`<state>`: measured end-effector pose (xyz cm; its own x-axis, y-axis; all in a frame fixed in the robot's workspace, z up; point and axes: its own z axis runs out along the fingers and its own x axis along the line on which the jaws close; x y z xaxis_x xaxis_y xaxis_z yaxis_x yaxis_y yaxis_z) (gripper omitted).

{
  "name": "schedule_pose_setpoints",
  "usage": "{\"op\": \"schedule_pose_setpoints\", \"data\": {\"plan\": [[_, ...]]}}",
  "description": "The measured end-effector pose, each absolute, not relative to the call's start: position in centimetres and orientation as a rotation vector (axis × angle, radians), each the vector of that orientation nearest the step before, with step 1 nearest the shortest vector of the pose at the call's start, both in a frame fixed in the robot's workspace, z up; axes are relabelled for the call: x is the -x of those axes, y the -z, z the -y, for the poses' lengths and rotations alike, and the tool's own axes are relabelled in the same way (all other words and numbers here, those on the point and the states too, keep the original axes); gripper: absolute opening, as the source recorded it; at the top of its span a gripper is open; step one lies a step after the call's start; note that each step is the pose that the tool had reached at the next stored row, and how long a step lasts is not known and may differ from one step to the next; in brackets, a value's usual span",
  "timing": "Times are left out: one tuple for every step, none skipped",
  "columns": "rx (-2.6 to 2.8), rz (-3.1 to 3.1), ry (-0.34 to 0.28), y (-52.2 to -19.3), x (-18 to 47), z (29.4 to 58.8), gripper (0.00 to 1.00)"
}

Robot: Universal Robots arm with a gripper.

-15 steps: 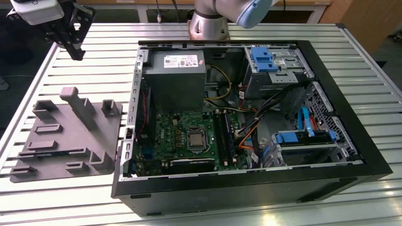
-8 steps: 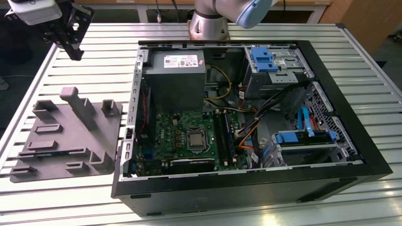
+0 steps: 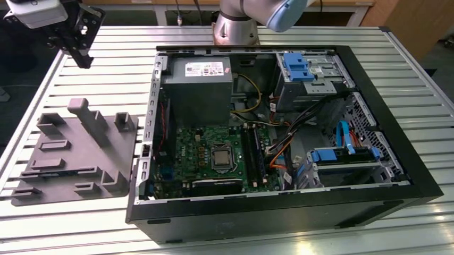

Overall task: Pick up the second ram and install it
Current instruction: 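Reach for the second ram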

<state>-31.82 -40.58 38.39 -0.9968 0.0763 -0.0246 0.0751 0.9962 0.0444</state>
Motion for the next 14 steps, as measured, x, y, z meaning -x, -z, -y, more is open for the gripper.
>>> {"op": "schedule_pose_setpoints", "data": {"plan": [[-0.118, -3.112, -0.068, -38.39, 31.87, 40.58, 0.11], [-0.118, -3.112, -0.068, -38.38, 31.91, 40.58, 0.11], [-0.118, -3.112, -0.068, -38.38, 31.96, 40.59, 0.11], [-0.118, -3.112, -0.068, -38.38, 32.02, 40.59, 0.11], [-0.118, -3.112, -0.068, -38.38, 32.07, 40.59, 0.11], [-0.118, -3.112, -0.068, -38.37, 32.14, 40.59, 0.11], [-0.118, -3.112, -0.068, -38.37, 32.2, 40.59, 0.11], [-0.118, -3.112, -0.068, -38.37, 32.27, 40.6, 0.11], [-0.118, -3.112, -0.068, -38.36, 32.34, 40.6, 0.11], [-0.118, -3.112, -0.068, -38.36, 32.41, 40.61, 0.11], [-0.118, -3.112, -0.068, -38.35, 32.48, 40.61, 0.11], [-0.118, -3.112, -0.068, -38.34, 32.56, 40.61, 0.11], [-0.118, -3.112, -0.068, -38.34, 32.63, 40.62, 0.11], [-0.118, -3.112, -0.068, -38.34, 32.69, 40.63, 0.11]]}}
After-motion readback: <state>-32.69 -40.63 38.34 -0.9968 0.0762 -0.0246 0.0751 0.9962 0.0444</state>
